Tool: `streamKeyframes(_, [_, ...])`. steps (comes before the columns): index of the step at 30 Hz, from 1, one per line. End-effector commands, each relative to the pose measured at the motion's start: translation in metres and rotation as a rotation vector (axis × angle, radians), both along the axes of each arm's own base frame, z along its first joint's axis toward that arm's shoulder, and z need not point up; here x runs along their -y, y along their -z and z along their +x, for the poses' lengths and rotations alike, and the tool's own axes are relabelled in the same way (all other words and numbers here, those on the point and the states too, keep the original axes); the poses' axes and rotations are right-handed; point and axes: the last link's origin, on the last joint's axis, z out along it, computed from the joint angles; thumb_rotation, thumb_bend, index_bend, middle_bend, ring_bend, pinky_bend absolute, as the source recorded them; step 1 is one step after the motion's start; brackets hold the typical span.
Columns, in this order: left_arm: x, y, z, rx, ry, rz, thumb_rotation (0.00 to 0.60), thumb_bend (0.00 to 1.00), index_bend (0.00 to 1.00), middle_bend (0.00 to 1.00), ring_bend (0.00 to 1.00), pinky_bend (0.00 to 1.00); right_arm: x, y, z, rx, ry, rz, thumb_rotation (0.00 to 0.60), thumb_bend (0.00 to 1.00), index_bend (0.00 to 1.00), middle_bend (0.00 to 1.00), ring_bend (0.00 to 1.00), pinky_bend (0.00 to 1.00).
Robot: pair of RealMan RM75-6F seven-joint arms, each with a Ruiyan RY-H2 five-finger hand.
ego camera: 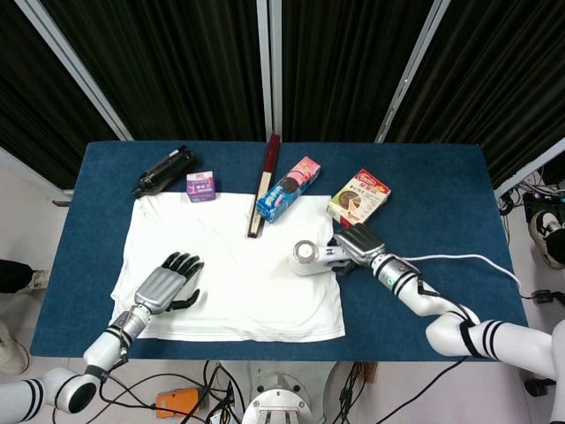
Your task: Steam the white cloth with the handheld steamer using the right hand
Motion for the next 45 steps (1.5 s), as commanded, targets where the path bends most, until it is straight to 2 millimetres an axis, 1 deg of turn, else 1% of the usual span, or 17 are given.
streamKeyframes(1, [0.000, 0.000, 0.001, 0.000, 0.000, 0.000, 0.017, 0.37, 0.06, 0.03, 0.00, 0.00, 0.000, 0.008, -0.003, -0.015, 0.001, 0.015, 0.600, 0.61, 1.00, 0.94, 0.97, 0.73])
streamKeyframes(3, [0.000, 0.000, 0.001, 0.000, -0.001, -0.001, 0.016, 0.37, 0.06, 0.03, 0.00, 0.00, -0.004, 0.011, -0.005, -0.016, -0.003, 0.025, 0.600, 0.61, 1.00, 0.94, 0.97, 0.73])
streamKeyframes(6, [0.001, 0.001, 0.001, -0.003, 0.000, -0.003, 0.017, 0.37, 0.06, 0.03, 0.00, 0.00, -0.015, 0.013, -0.009, -0.017, -0.018, 0.053, 0.600, 0.61, 1.00, 0.94, 0.97, 0.73])
streamKeyframes(14, [-0.001, 0.000, 0.002, -0.007, 0.006, -0.003, 0.018, 0.37, 0.06, 0.03, 0.00, 0.00, -0.054, 0.016, -0.015, 0.005, -0.083, 0.149, 0.600, 0.61, 1.00, 0.95, 0.97, 0.73])
streamKeyframes(20, [-0.001, 0.000, 0.003, -0.009, 0.007, -0.003, 0.016, 0.37, 0.06, 0.03, 0.00, 0.00, -0.088, 0.018, -0.018, 0.007, -0.140, 0.238, 0.600, 0.61, 1.00, 0.95, 0.97, 0.73])
streamKeyframes(23, [0.000, -0.001, 0.003, -0.008, 0.011, 0.000, 0.018, 0.37, 0.06, 0.03, 0.00, 0.00, -0.101, 0.012, -0.021, 0.021, -0.149, 0.257, 0.600, 0.61, 1.00, 0.95, 0.97, 0.73])
streamKeyframes(25, [0.000, -0.002, 0.004, -0.008, 0.014, 0.004, 0.017, 0.37, 0.06, 0.03, 0.00, 0.00, -0.104, 0.001, -0.023, 0.055, -0.142, 0.234, 0.600, 0.61, 1.00, 0.95, 0.97, 0.73])
streamKeyframes(27, [0.000, -0.005, 0.004, -0.004, 0.015, 0.012, 0.017, 0.37, 0.06, 0.03, 0.00, 0.00, -0.103, -0.013, -0.025, 0.095, -0.130, 0.191, 0.600, 0.61, 1.00, 0.95, 0.97, 0.73])
streamKeyframes(30, [-0.001, -0.011, 0.005, 0.009, 0.013, 0.033, 0.020, 0.37, 0.06, 0.03, 0.00, 0.00, -0.095, -0.041, -0.033, 0.149, -0.100, 0.088, 0.600, 0.61, 1.00, 0.95, 0.97, 0.73])
streamKeyframes(32, [-0.002, -0.017, 0.006, 0.022, 0.010, 0.055, 0.019, 0.37, 0.06, 0.03, 0.00, 0.00, -0.087, -0.060, -0.043, 0.161, -0.059, 0.015, 0.600, 0.61, 1.00, 0.95, 0.97, 0.73])
streamKeyframes(35, [-0.003, -0.028, 0.005, 0.044, 0.000, 0.096, 0.023, 0.37, 0.06, 0.03, 0.00, 0.00, -0.074, -0.079, -0.060, 0.136, 0.002, -0.071, 0.600, 0.61, 1.00, 0.95, 0.96, 0.70])
streamKeyframes(37, [-0.004, -0.038, 0.003, 0.061, -0.012, 0.132, 0.027, 0.37, 0.06, 0.03, 0.00, 0.00, -0.066, -0.085, -0.073, 0.114, 0.064, -0.098, 0.600, 0.61, 1.00, 0.95, 0.96, 0.69])
streamKeyframes(39, [-0.004, -0.046, 0.001, 0.077, -0.025, 0.162, 0.028, 0.37, 0.06, 0.03, 0.00, 0.00, -0.060, -0.085, -0.085, 0.099, 0.115, -0.105, 0.600, 0.61, 1.00, 0.95, 0.95, 0.69])
streamKeyframes(43, [-0.003, -0.061, -0.007, 0.098, -0.056, 0.217, 0.030, 0.37, 0.06, 0.03, 0.00, 0.00, -0.048, -0.076, -0.108, 0.057, 0.197, -0.099, 0.600, 0.61, 1.00, 0.95, 0.94, 0.67])
streamKeyframes(45, [-0.002, -0.065, -0.011, 0.102, -0.070, 0.232, 0.029, 0.37, 0.06, 0.03, 0.00, 0.00, -0.045, -0.072, -0.114, 0.050, 0.220, -0.096, 0.600, 0.60, 1.00, 0.95, 0.93, 0.65])
